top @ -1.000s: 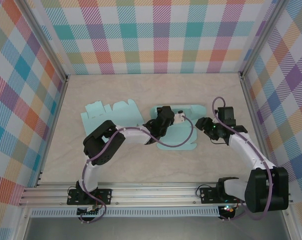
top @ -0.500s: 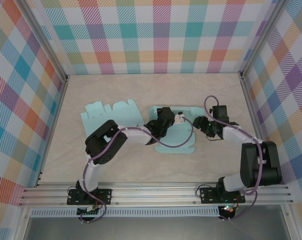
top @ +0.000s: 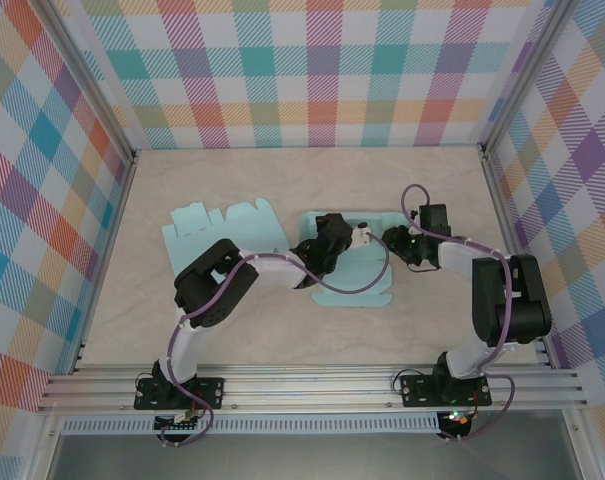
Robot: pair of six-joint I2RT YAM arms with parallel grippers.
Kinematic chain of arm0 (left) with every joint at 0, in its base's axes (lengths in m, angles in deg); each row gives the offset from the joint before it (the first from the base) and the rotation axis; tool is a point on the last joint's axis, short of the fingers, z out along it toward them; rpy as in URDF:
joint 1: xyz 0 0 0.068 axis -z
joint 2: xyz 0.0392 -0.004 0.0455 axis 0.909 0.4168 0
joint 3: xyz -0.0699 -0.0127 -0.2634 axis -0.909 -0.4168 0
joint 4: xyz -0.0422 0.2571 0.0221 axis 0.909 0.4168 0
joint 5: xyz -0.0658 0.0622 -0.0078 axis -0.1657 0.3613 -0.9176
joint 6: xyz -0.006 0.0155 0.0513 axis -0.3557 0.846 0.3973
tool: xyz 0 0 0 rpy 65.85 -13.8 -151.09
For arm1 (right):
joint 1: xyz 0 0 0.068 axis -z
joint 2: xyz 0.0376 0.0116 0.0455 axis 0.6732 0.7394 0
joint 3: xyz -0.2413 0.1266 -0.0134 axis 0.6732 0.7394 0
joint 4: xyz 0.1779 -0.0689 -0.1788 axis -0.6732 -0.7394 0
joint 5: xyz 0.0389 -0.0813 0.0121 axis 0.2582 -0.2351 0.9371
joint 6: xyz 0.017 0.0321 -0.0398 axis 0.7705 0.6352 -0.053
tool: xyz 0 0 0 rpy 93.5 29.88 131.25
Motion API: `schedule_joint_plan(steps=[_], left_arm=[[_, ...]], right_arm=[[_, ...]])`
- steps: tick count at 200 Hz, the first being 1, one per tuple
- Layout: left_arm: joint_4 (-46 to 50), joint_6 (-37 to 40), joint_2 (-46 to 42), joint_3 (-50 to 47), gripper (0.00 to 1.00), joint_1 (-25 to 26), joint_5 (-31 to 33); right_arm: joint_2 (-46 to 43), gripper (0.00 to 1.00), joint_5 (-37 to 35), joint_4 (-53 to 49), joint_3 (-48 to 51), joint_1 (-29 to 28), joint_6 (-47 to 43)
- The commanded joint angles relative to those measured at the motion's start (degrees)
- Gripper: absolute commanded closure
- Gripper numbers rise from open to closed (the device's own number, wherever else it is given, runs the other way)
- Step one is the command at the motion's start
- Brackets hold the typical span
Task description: Fold the paper box
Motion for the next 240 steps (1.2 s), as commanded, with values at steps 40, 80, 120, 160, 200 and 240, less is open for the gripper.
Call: schedule_joint_plan(steps=[40,80,120,160,200,240], left_arm=[[-1.08,-0.81,1.24,2.45,1.00,0.78,1.49],[-0.68,-2.70,1.02,2.61,1.00,0.82,1.56],[-1.46,-3.76,1.00,2.57,1.00,0.88,1.39],[-5.95,-0.10,1.28,1.43,1.00,0.83,0.83],[-14.26,7.34,3.71,0.99,1.00,0.83,1.13],[-18.97,10.74,5.65,2.15,1.00,0.40,0.02]], right_arm=[[-1.65,0.69,5.27,5.34,0.36,-0.85,3.40],[-0.53,0.80,6.44,8.80,0.85,-2.24,5.92],[3.79,0.80,6.01,9.31,-1.04,-3.79,6.60],[4.26,0.80,4.58,6.27,-2.85,-3.80,5.17],[-4.73,0.73,-0.88,-3.47,-3.14,-3.58,0.33],[-17.44,0.65,-5.78,-13.21,-1.43,-1.77,-2.97]])
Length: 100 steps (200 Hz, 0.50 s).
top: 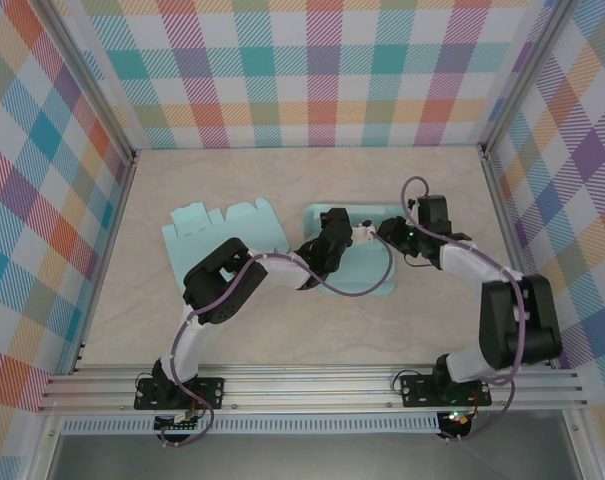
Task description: Fold the paper box
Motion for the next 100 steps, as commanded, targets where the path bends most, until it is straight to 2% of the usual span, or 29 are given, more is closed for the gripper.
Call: schedule_joint_plan(steps=[1,47,73,100], left_arm=[[-6.96,2.99,1.45,0.92,1.00,0.37,-0.99],[-15.58,8.68,5.28,2.90,1.00,-0.45,-2.74],[-18.06,12.42,7.73,4.83,1.00,-0.57,-3.94],[-19.37,13.42,8.73,5.49,1.00,-0.79,-4.88]], right_arm=[[-6.64,0.65,-3.78,-8.12,0.46,1.18,-3.74],[-15.91,0.61,-3.25,-13.74,0.68,9.76,-5.20],[-13.19,0.61,-0.15,-14.60,-2.17,15.29,-6.81],[-6.74,0.61,4.41,-13.41,-5.57,21.09,-7.14]])
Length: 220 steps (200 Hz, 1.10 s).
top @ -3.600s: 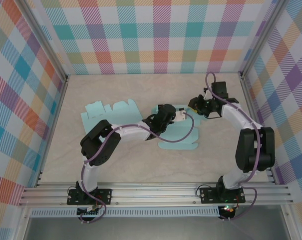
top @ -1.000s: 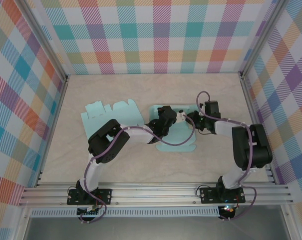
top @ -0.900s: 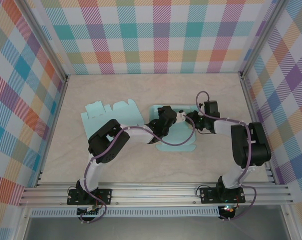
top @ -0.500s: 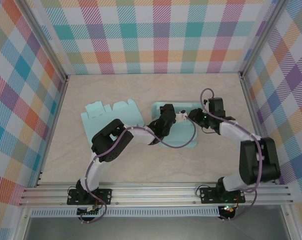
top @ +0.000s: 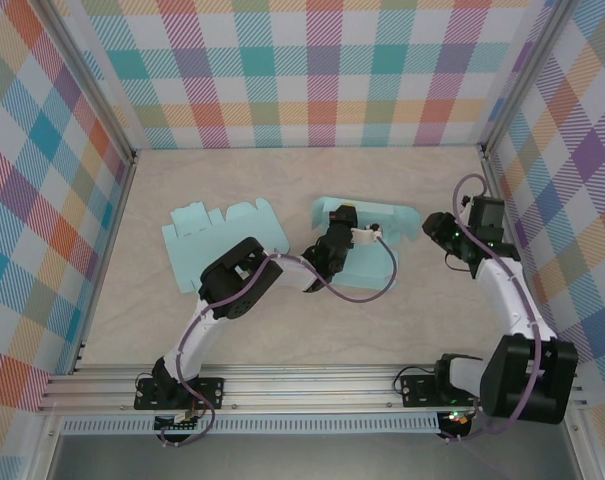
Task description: Fold the paper box
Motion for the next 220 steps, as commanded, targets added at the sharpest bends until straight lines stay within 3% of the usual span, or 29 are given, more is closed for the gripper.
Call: schedule_joint_plan(steps=[1,45,140,220], left_arm=[[-5.15,2.30,1.00,1.85,1.00,-0.61,-1.77],[-6.03,3.05,1.32,1.54,1.00,-0.87,-3.03],[-8.62,3.38,2.42,1.15,1.00,-0.88,-2.65],[-8.86,3.68,3.71,1.96,1.00,-0.96,-2.31]], right_arm=[[4.89,0.61,5.04,-0.56,-3.93,4.08,-1.83],[17.34,0.62,10.06,0.80,-10.14,9.49,-3.70],[32.79,0.61,13.14,0.81,-17.33,9.50,-7.10],[42.92,0.62,22.52,7.34,-21.04,6.37,-2.60]])
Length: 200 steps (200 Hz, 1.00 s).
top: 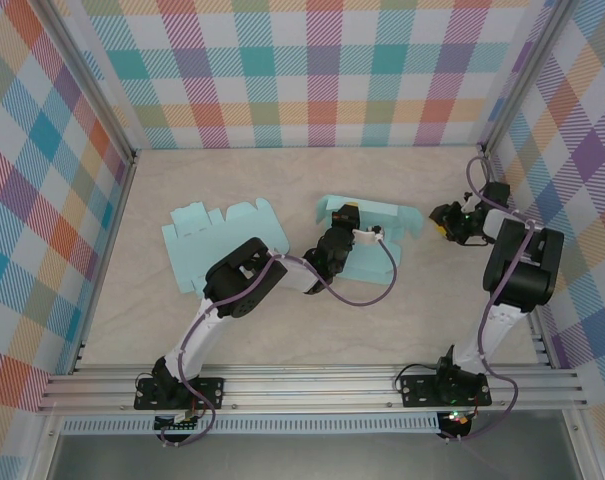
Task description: Fold the paper box
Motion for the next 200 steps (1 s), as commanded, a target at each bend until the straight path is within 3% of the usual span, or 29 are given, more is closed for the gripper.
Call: schedule_joint_plan(steps=[1,61,200], left_arm=[[-2.41,0.24,1.54,1.70,1.00,-0.62,-0.27],[-2.33,0.24,1.59,1.84,1.00,-1.23,-0.46],[-1.92,-0.21,2.83,2.07,1.00,-2.02,-0.87]], right_arm=[[2.48,0.62,4.64,2.43,-2.12,-2.41,1.36],[3.54,0.62,5.42,4.14,-1.88,-5.04,0.80],[-11.48,0.61,0.64,8.31,12.01,-11.14,1.34]])
